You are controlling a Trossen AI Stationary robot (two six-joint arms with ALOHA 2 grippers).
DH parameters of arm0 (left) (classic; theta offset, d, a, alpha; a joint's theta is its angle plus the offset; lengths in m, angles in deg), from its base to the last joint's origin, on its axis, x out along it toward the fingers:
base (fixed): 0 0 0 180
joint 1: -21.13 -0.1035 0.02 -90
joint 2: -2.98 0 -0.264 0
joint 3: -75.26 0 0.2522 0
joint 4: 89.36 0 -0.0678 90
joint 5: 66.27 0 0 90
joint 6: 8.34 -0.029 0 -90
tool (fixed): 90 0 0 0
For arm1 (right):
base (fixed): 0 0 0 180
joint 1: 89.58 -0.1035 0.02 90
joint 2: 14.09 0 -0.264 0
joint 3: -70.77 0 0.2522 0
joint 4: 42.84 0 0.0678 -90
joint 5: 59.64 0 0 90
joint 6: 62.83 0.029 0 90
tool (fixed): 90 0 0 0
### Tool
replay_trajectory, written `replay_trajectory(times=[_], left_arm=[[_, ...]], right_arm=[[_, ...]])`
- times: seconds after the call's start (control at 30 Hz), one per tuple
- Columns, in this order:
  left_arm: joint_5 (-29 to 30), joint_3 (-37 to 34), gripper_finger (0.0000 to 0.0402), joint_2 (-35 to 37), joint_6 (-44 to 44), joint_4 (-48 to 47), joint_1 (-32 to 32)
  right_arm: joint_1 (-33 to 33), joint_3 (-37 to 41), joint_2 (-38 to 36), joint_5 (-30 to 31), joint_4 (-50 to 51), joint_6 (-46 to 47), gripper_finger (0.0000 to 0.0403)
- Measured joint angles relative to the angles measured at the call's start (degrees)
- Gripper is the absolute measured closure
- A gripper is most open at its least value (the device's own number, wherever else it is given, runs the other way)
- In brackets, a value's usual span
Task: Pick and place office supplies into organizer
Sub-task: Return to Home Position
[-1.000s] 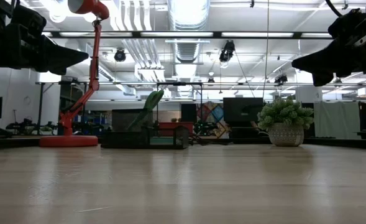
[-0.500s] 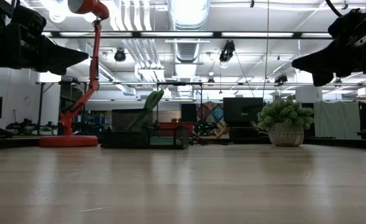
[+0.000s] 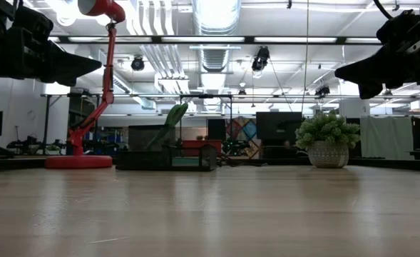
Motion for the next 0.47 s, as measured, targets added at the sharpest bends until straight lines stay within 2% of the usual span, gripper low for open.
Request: replay_trajectory(times=[0.47], left_arm=[[0.01,0.0,0.0402,-0.15,0.0,0.0,-0.01]], right_arm=[[-0.01,0.0,-0.01,0.0,-0.01,0.0,0.0394]])
